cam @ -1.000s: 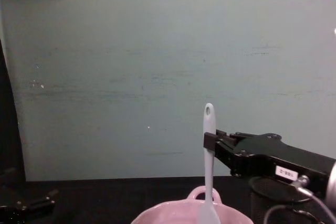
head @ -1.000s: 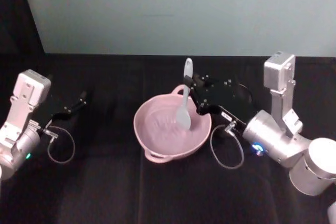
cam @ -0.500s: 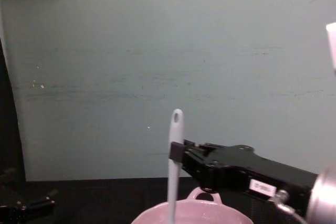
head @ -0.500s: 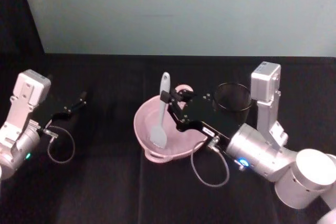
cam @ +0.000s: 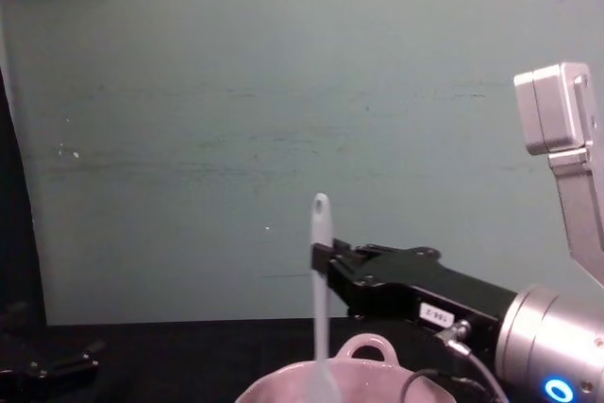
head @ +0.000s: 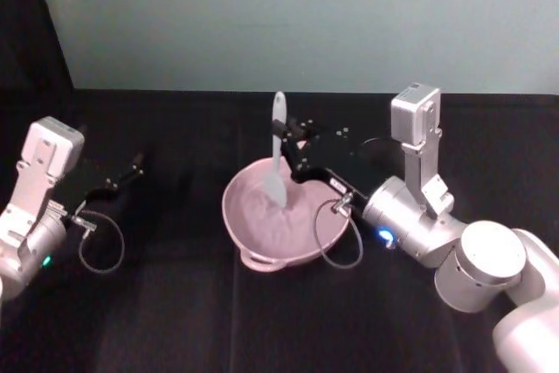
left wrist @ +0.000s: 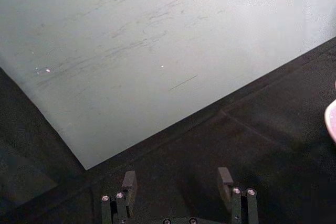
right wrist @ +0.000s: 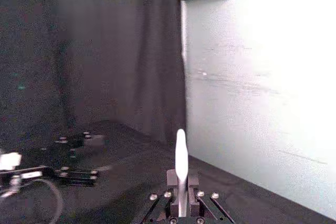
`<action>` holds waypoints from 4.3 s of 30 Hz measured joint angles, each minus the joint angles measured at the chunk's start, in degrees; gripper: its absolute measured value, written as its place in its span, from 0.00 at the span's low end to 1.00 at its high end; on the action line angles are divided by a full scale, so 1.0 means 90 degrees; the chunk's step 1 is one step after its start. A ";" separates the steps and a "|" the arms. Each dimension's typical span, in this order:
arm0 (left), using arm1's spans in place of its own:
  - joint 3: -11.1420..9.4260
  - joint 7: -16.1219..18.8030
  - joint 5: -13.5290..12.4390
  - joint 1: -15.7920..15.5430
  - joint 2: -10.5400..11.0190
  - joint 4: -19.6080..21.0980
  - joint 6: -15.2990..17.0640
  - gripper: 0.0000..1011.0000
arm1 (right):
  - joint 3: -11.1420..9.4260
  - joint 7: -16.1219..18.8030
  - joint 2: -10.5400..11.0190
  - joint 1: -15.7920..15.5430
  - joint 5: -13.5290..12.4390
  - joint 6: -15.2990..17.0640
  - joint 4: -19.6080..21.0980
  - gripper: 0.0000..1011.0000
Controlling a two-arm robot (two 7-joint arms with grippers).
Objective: Use the one hand to pick up the spoon and stir the clear water in the bowl.
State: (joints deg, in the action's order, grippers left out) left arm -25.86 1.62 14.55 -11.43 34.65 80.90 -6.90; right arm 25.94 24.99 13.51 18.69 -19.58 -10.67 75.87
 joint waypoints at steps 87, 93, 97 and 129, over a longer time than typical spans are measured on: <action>0.0000 0.0000 0.0000 0.0001 0.0000 0.0000 0.0000 1.00 | -0.1262 0.0137 0.1253 -0.0298 -0.3429 0.1545 -0.0103 0.11; 0.0000 0.0000 0.0000 0.0000 0.0000 0.0000 0.0000 1.00 | -0.1201 0.0134 0.1265 -0.0260 -0.3447 0.1516 -0.0177 0.11; 0.0000 0.0000 0.0000 0.0000 0.0000 0.0000 0.0000 1.00 | -0.1165 0.0138 0.1268 -0.0243 -0.3485 0.1515 -0.0208 0.11; 0.0000 0.0000 0.0000 0.0001 0.0000 0.0000 0.0000 1.00 | -0.0991 0.0428 0.1380 0.0009 -0.3685 0.1539 -0.0435 0.11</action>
State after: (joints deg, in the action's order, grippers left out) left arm -25.86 1.62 14.55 -11.43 34.64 80.90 -6.91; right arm 17.02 28.84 25.93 18.77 -52.74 3.19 71.95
